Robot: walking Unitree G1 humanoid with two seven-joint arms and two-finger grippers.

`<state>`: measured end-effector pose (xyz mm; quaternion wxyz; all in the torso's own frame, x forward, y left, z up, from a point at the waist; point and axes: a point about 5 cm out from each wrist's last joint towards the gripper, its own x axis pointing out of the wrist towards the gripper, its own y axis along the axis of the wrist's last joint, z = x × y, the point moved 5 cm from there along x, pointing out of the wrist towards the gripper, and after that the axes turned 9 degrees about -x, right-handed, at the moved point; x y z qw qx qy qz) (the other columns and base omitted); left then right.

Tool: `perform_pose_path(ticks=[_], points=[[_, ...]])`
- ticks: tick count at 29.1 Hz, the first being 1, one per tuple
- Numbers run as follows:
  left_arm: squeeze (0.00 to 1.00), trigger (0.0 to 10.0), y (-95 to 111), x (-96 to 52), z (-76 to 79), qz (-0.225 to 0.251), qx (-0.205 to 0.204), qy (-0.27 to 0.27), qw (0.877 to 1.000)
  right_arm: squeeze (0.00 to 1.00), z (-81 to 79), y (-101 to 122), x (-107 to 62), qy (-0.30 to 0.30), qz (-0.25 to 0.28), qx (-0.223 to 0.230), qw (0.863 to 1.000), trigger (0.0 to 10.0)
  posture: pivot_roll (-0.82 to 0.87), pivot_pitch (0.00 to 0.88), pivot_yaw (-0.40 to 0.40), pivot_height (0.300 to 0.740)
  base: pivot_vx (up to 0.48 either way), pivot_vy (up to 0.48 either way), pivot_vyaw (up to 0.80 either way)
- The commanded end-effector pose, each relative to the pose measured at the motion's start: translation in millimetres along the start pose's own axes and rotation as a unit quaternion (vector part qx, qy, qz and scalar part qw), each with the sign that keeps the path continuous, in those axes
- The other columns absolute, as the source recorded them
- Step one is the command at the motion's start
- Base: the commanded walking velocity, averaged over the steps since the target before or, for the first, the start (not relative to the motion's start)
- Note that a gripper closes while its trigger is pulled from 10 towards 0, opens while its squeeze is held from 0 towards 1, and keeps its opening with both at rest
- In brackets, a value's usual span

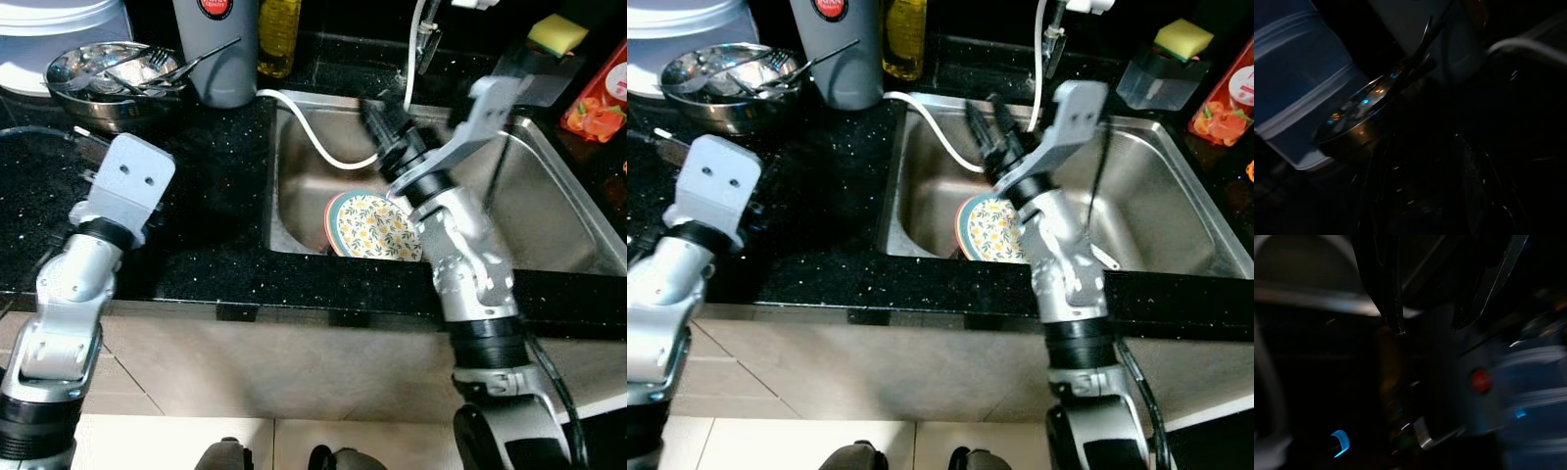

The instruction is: Kitchen organization

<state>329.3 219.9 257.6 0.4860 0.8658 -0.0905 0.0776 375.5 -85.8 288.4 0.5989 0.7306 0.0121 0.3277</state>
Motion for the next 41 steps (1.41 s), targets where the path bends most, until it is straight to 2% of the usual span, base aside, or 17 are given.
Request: perform_pose_path(ticks=[1,4,7,9,10,12,15,17,20,25,30,33,36,41], points=[[0.0,10.0,-9.1,3.6,0.5,-0.011,0.038,-0.02,0.999,0.0,-10.1,-2.5,-3.2,0.012,-0.005,0.007,1.0,10.0,0.28,0.033,-0.12,0.74,0.0,0.0,0.0],[0.0,10.0,-13.4,7.4,1.6,-0.015,0.053,-0.026,0.998,0.0,-12.1,-2.2,-3.8,0.016,-0.007,0.011,1.0,10.0,0.28,0.026,-0.121,0.74,0.0,0.0,0.0],[0.0,10.0,-22.7,19.6,4.2,-0.017,0.127,-0.047,0.991,0.0,-13.7,1.7,-2.8,0.021,-0.005,0.02,1.0,10.0,0.26,0.019,-0.127,0.74,0.0,0.0,0.0],[0.0,10.0,-28.1,30.5,2.5,-0.018,0.155,-0.05,0.987,0.0,-13.5,3.3,-2.7,0.023,-0.004,0.017,1.0,10.0,0.25,0.014,-0.13,0.74,0.0,0.0,0.0],[0.0,10.0,-28.1,30.5,2.5,-0.018,0.155,-0.05,0.987,0.0,-13.5,3.3,-2.7,0.023,-0.004,0.017,1.0,10.0,0.25,0.014,-0.13,0.74,0.0,0.0,0.0],[0.0,10.0,-30.8,41.4,1.6,-0.016,0.172,-0.049,0.984,0.0,-12.4,4.9,-2.4,0.023,-0.002,0.014,1.0,10.0,0.24,0.01,-0.122,0.74,0.0,0.0,0.0],[0.0,10.0,-31.3,45.6,1.8,-0.014,0.181,-0.05,0.982,0.0,-12.0,5.7,-2.3,0.022,0.0,0.013,1.0,10.0,0.24,0.01,-0.122,0.74,0.0,0.0,0.0],[0.0,10.0,-27.3,57.6,3.1,0.002,0.219,-0.052,0.974,0.0,-10.1,8.7,-3.7,0.016,0.004,0.008,1.0,10.0,0.22,0.0,-0.104,0.74,0.0,0.0,0.0],[0.0,10.0,-22.6,64.6,0.3,0.013,0.238,-0.046,0.97,0.0,-8.3,10.3,-5.7,0.009,0.007,0.004,1.0,10.0,0.21,0.0,-0.094,0.74,0.0,0.0,0.0],[0.0,10.0,-9.9,75.5,-13.4,0.038,0.24,-0.015,0.97,0.0,-4.1,13.5,-9.4,-0.003,0.011,-0.003,1.0,10.0,0.19,0.0,-0.073,0.74,0.0,0.0,0.0],[0.0,10.0,0.1,85.3,-20.7,0.056,0.273,-0.01,0.96,0.0,0.0,16.3,-11.2,-0.008,0.014,-0.008,1.0,10.0,0.18,0.0,-0.061,0.74,0.0,0.0,0.0],[0.0,10.0,-9.1,85.5,-13.9,0.042,0.274,-0.036,0.96,0.0,0.9,16.7,-12.1,-0.011,0.014,-0.011,1.0,10.0,0.17,0.0,-0.051,0.74,0.0,0.0,0.0],[0.0,10.0,-30.5,73.0,4.4,0.027,0.249,-0.067,0.966,0.0,3.1,16.7,-14.6,-0.018,0.011,-0.016,1.0,10.0,0.17,0.0,-0.058,0.74,0.0,0.0,0.0],[0.0,10.0,-39.9,71.1,-0.9,0.016,0.244,-0.051,0.968,0.0,3.1,15.1,-14.0,-0.015,0.005,-0.016,1.0,10.0,0.18,0.0,-0.078,0.74,0.0,0.0,0.0]])
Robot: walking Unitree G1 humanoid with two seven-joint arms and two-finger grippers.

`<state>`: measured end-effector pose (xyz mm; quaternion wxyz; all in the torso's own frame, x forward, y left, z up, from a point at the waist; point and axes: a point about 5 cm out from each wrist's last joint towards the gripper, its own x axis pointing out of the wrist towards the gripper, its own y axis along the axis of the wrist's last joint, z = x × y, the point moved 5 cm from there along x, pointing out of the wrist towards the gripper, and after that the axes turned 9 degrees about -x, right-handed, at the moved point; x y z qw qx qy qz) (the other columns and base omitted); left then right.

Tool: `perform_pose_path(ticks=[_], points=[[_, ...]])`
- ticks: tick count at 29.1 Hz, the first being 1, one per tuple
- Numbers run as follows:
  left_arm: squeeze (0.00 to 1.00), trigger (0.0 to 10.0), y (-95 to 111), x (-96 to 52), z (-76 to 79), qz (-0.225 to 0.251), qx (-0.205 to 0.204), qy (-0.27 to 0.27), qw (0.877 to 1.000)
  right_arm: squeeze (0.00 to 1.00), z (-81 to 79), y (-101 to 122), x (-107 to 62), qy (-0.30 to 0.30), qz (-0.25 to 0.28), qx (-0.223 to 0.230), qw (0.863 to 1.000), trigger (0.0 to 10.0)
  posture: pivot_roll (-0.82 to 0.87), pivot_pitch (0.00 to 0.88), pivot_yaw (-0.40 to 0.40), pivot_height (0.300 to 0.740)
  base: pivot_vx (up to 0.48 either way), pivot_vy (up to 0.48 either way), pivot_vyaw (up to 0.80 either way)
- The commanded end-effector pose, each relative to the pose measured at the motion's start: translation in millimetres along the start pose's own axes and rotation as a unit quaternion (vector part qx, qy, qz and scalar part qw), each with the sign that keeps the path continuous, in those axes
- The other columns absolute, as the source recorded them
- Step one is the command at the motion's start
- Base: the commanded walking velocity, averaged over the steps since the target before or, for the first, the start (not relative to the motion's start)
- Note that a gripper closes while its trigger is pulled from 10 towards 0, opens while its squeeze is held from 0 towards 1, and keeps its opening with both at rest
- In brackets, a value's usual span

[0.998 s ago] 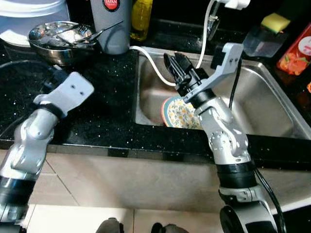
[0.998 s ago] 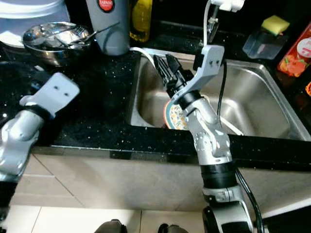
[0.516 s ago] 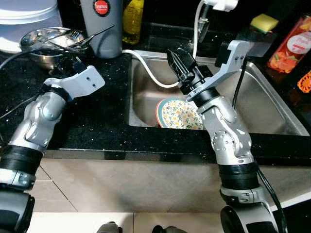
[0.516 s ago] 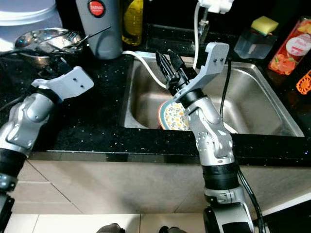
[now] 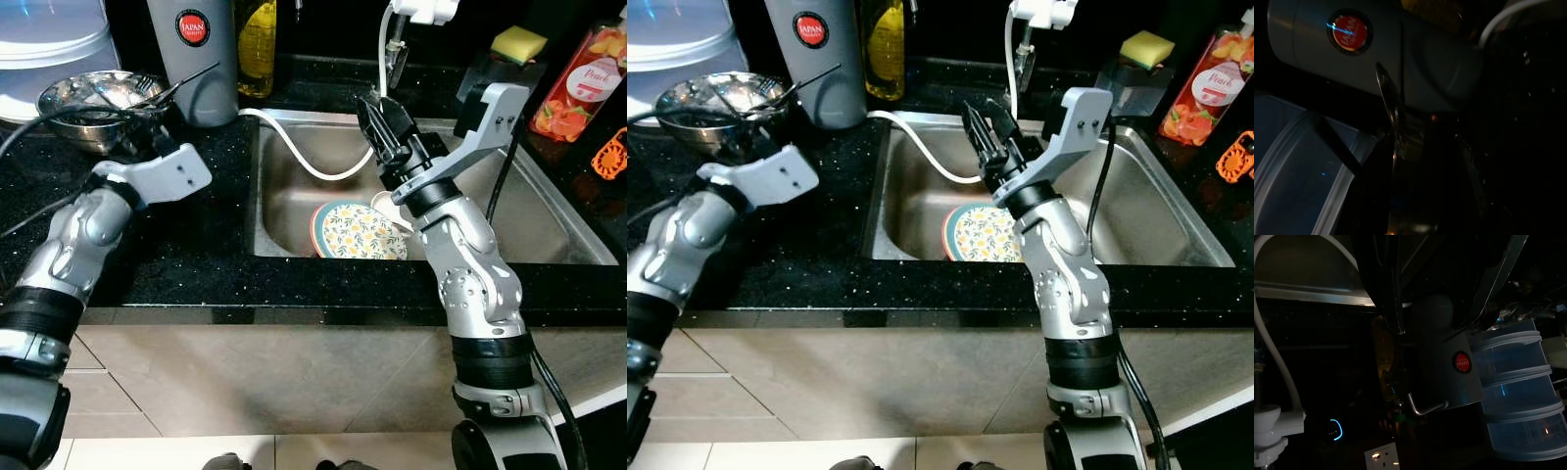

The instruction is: Kitchen organization

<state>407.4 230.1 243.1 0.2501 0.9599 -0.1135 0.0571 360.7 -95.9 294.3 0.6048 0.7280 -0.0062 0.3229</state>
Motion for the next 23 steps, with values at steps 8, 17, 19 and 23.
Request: perform_pose_path(ticks=[8,17,19,23], points=[[0.0,8.4,-11.9,-2.1,-6.5,-0.012,-0.004,0.018,1.0,0.0,-2.9,0.2,3.2,0.009,-0.006,0.002,1.0,10.0,0.18,0.0,-0.087,0.74,0.0,0.0,0.0],[0.0,0.0,-2.1,-2.6,-11.4,0.012,0.009,0.028,1.0,0.0,-1.9,-2.1,2.7,0.007,-0.01,0.004,1.0,10.0,0.19,0.0,-0.091,0.74,0.0,0.0,0.0],[0.0,0.0,2.9,-1.6,-13.1,0.023,0.012,0.028,0.999,0.0,-1.5,-2.4,2.5,0.006,-0.01,0.005,1.0,10.0,0.19,0.0,-0.09,0.74,0.0,0.0,0.0],[0.0,0.0,18.2,0.9,-18.4,0.051,0.022,0.034,0.998,0.0,-1.0,-3.2,3.2,0.004,-0.011,0.006,1.0,10.0,0.19,0.0,-0.09,0.74,0.0,0.0,0.0]])
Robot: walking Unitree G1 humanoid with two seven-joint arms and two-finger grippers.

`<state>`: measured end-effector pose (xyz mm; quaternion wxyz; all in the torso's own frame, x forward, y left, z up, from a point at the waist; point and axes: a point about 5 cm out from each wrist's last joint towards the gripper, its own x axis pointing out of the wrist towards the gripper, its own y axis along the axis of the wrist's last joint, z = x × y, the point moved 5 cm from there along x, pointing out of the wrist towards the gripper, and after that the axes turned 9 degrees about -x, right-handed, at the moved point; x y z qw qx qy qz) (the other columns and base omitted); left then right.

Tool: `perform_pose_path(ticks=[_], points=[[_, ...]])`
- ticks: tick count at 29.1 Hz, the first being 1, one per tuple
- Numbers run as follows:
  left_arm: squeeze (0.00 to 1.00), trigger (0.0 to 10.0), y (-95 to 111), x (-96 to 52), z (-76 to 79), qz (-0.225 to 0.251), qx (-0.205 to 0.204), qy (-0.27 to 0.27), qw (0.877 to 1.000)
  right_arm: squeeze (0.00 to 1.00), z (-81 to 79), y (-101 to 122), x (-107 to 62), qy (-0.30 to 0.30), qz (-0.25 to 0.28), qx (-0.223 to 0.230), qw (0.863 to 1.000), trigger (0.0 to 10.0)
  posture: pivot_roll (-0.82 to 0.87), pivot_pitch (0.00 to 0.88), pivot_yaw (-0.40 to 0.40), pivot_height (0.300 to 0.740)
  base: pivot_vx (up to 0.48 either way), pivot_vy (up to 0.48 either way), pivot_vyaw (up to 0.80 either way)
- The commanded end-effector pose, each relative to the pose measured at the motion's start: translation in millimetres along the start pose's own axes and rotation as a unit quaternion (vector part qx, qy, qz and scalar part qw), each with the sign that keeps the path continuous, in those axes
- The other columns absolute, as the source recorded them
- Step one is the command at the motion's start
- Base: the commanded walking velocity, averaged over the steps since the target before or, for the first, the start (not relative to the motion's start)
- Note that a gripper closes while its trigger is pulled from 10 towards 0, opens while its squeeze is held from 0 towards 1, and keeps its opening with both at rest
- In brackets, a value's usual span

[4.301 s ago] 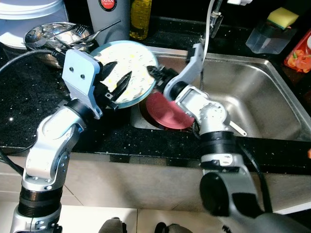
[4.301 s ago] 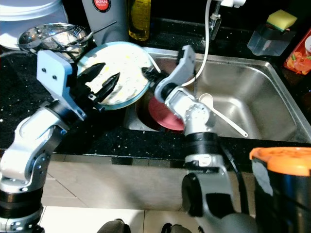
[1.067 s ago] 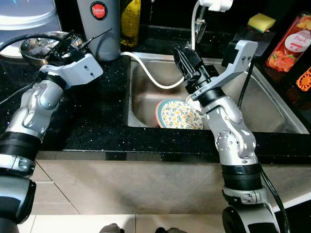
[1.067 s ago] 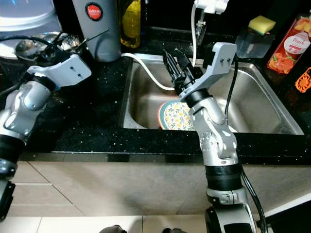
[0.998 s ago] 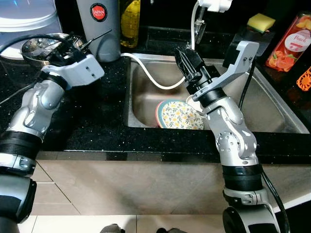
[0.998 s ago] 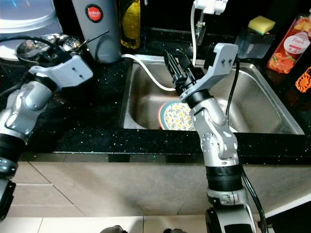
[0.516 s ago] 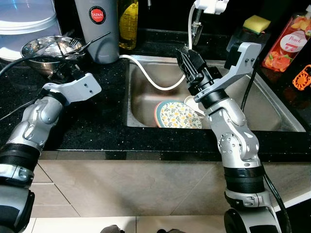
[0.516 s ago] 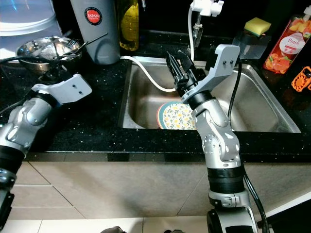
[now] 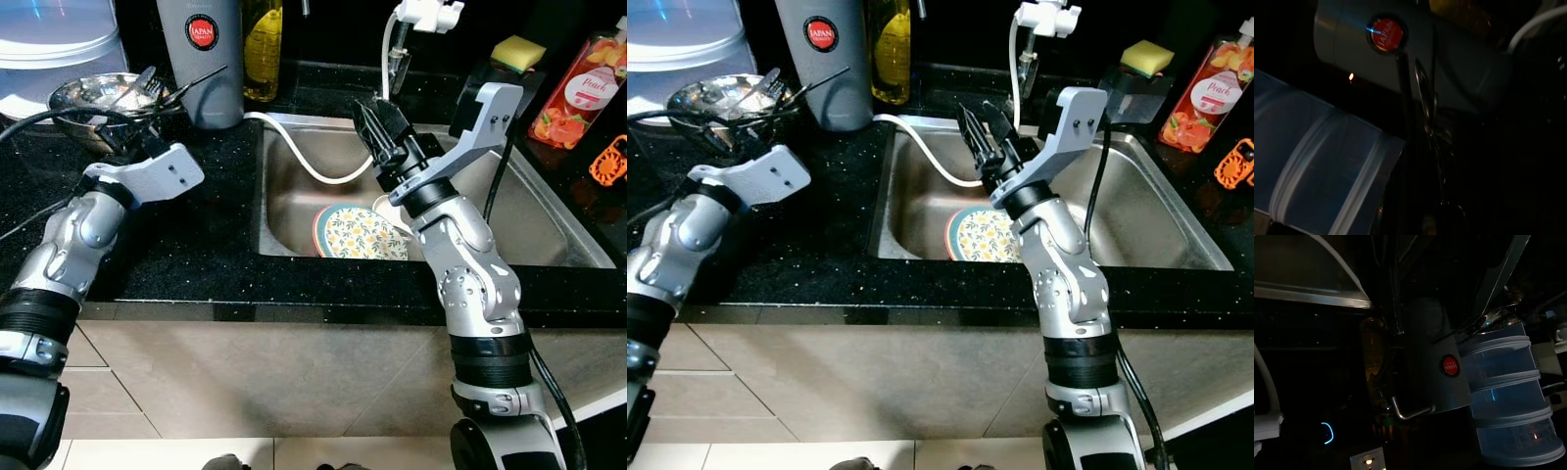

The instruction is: Kitchen organization

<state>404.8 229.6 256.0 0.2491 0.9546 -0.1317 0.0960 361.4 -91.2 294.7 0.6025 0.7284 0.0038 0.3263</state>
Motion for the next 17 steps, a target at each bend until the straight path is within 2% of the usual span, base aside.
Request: perform_pose_path(ticks=[1,2,3,4,10,13,15,16,17], points=[[0.0,0.0,16.1,2.9,-6.9,0.032,0.018,0.001,0.999,0.0,2.9,-2.3,0.8,-0.004,-0.006,0.001,1.0,10.0,0.19,0.0,-0.09,0.74,0.0,0.0,0.0],[0.0,0.0,26.6,3.4,-6.2,0.05,0.011,0.002,0.999,0.0,3.2,-2.5,1.0,-0.005,-0.007,0.001,1.0,10.0,0.19,0.0,-0.091,0.74,0.0,0.0,0.0],[0.0,0.0,26.6,3.4,-6.2,0.05,0.011,0.002,0.999,0.0,3.2,-2.5,1.0,-0.005,-0.007,0.001,1.0,10.0,0.19,0.0,-0.091,0.74,0.0,0.0,0.0],[0.0,10.0,40.8,2.9,-1.6,0.077,-0.007,-0.009,0.997,0.0,3.8,-2.6,0.8,-0.005,-0.007,0.001,1.0,10.0,0.19,0.0,-0.091,0.74,0.0,0.0,0.0],[0.0,10.0,71.1,-0.1,9.8,0.131,-0.058,-0.038,0.989,0.0,5.4,-2.7,0.5,-0.007,-0.007,0.0,1.0,10.0,0.2,0.0,-0.094,0.74,0.0,0.0,0.0],[0.0,10.0,91.5,-1.5,19.5,0.149,-0.051,-0.037,0.987,0.0,7.0,-3.0,0.8,-0.007,-0.009,-0.002,1.0,10.0,0.2,0.0,-0.097,0.74,0.0,0.0,0.0],[0.0,10.0,94.2,-1.8,20.8,0.15,-0.048,-0.036,0.987,0.0,7.2,-3.0,0.9,-0.007,-0.009,-0.003,1.0,10.0,0.2,0.0,-0.097,0.74,0.0,0.0,0.0],[0.0,10.0,106.6,-1.3,27.3,0.146,-0.05,-0.002,0.988,0.0,8.1,-2.9,2.3,-0.006,-0.01,-0.005,1.0,10.0,0.2,0.005,-0.099,0.74,0.0,0.0,0.0],[0.0,10.0,106.6,-1.3,27.3,0.146,-0.05,-0.002,0.988,0.0,8.1,-2.9,2.3,-0.006,-0.01,-0.005,1.0,10.0,0.2,0.005,-0.099,0.74,0.0,0.0,0.0]])
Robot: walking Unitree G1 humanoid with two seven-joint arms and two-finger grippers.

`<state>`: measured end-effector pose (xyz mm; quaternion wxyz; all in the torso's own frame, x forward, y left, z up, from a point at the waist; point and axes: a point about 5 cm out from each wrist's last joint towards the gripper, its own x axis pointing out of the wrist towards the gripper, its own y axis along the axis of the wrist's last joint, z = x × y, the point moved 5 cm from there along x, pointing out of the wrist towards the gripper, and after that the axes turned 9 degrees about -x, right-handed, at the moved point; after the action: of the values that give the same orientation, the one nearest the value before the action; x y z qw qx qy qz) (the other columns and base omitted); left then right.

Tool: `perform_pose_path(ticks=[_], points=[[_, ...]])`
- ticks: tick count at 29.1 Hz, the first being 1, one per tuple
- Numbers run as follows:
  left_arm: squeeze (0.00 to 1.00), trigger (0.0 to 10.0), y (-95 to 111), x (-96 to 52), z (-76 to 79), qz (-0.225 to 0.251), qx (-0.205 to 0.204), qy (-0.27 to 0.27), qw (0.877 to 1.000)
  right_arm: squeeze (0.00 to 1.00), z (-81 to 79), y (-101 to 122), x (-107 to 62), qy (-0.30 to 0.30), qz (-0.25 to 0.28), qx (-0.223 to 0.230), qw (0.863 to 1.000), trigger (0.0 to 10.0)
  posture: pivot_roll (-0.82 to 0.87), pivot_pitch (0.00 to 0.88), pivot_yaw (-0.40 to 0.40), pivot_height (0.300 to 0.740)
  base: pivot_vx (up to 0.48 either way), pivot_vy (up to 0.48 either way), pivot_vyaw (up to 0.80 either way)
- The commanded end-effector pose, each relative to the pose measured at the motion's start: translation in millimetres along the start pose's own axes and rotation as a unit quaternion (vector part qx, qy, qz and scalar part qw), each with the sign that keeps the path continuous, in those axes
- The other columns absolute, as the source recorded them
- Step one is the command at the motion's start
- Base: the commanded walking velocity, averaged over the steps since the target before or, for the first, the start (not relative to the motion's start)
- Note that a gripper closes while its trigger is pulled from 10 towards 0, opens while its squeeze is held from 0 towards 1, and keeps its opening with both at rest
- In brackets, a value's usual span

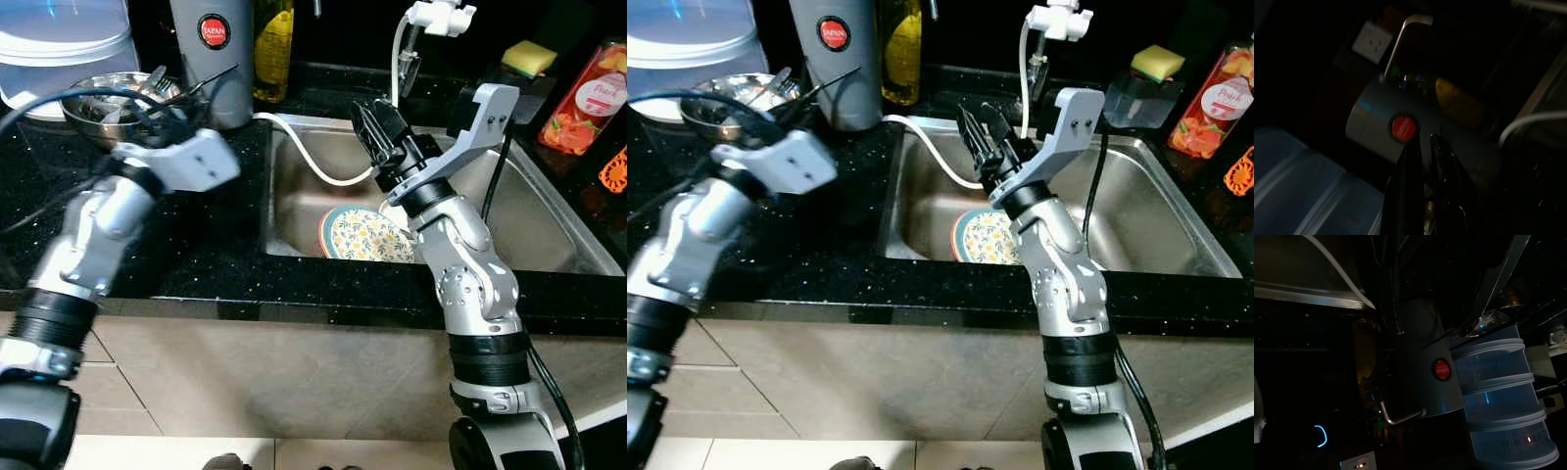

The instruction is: Kitchen organization

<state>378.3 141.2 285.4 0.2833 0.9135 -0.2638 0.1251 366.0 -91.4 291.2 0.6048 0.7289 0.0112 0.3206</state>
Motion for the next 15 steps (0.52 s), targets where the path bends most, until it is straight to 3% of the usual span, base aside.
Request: perform_pose_path(ticks=[1,5,9,12,14,15], points=[[0.0,10.0,17.6,2.0,17.6,0.013,-0.005,0.006,1.0,0.0,6.1,2.3,1.0,-0.006,0.0,-0.008,1.0,10.0,0.2,0.005,-0.099,0.74,0.0,0.0,0.0],[0.0,10.0,49.2,0.3,51.2,0.064,-0.056,-0.036,0.996,0.0,6.4,2.6,3.4,-0.004,0.001,-0.008,1.0,10.0,0.21,0.003,-0.104,0.74,0.0,0.0,0.0],[0.0,10.0,58.1,-2.4,59.6,0.084,-0.075,-0.062,0.992,0.0,4.6,2.1,4.5,-0.001,0.001,-0.006,1.0,10.0,0.22,0.001,-0.106,0.74,0.0,0.0,0.0],[0.0,10.0,76.3,-8.6,67.0,0.12,-0.108,-0.101,0.982,0.0,-0.9,-0.2,6.4,0.009,-0.001,0.006,1.0,10.0,0.22,0.002,-0.106,0.74,0.0,0.0,0.0],[0.0,10.0,88.3,-14.6,74.9,0.143,-0.096,-0.127,0.977,0.0,-11.8,-10.5,5.6,0.039,-0.032,0.073,0.996,10.0,0.22,0.003,-0.107,0.74,0.0,0.0,0.0],[0.0,10.0,88.3,-14.6,74.9,0.143,-0.096,-0.127,0.977,0.0,-11.8,-10.5,5.6,0.039,-0.032,0.073,0.996,10.0,0.22,0.003,-0.107,0.74,0.0,0.0,0.0]])
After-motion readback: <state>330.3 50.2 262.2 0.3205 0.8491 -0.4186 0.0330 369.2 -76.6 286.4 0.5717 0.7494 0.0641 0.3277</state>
